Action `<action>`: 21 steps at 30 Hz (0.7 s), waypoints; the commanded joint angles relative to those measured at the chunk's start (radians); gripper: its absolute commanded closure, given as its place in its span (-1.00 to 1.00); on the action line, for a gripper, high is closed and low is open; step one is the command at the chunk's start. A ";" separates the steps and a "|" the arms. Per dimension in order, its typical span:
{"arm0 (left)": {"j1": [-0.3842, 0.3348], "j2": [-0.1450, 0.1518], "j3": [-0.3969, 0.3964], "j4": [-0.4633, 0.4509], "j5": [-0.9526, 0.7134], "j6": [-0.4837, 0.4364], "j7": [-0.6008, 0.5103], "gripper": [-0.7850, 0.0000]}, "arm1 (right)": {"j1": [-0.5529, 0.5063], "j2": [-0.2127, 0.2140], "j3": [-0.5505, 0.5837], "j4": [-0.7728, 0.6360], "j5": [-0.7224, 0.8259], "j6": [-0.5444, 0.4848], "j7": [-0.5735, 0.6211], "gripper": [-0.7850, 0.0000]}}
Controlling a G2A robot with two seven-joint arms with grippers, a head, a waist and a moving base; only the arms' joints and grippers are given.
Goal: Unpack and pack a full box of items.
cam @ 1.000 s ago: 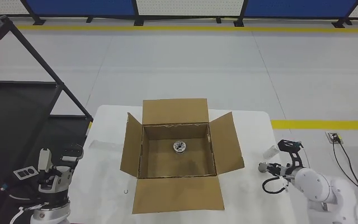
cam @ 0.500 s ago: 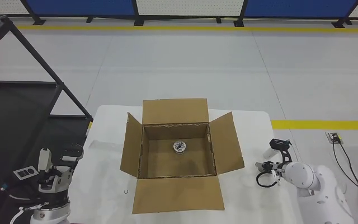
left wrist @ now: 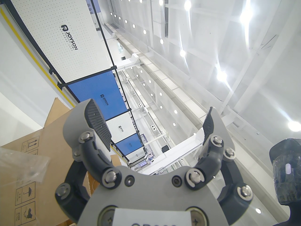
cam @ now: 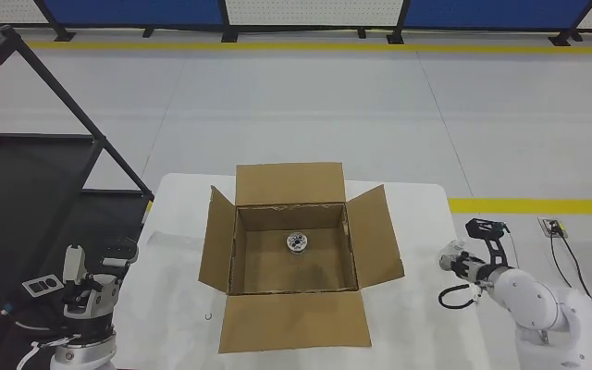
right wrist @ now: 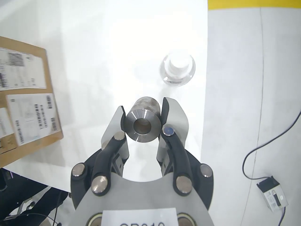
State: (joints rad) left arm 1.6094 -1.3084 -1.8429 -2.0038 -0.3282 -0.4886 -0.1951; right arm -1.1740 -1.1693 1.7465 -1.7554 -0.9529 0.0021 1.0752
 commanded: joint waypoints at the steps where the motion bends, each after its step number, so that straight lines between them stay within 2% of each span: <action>1: 0.000 0.000 0.000 0.000 0.000 0.000 0.000 -1.00 | -0.052 0.001 0.019 -0.157 0.018 0.020 0.004 1.00; 7: 0.000 0.000 0.000 0.000 0.000 0.000 0.000 -1.00 | -0.087 0.002 0.028 -0.393 0.080 0.034 -0.034 1.00; 11: 0.000 0.000 0.000 0.000 0.000 0.000 0.000 -1.00 | -0.055 0.004 -0.040 -0.507 0.149 -0.047 -0.060 1.00; 13: 0.000 0.000 0.000 0.000 0.000 0.000 0.000 -1.00 | -0.016 0.007 -0.100 -0.529 0.130 -0.077 -0.036 1.00; 17: 0.000 0.000 0.000 0.000 0.000 0.000 0.000 -1.00 | 0.137 0.006 -0.307 -0.474 0.080 -0.125 0.056 1.00; 21: 0.000 0.000 0.000 0.000 0.000 0.000 0.000 -1.00 | 0.359 -0.016 -0.555 -0.278 0.030 -0.106 0.146 1.00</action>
State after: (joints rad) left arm 1.6094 -1.3084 -1.8429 -2.0038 -0.3282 -0.4885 -0.1951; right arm -0.8942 -1.1775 1.2793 -2.1061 -0.9204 -0.1112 1.1993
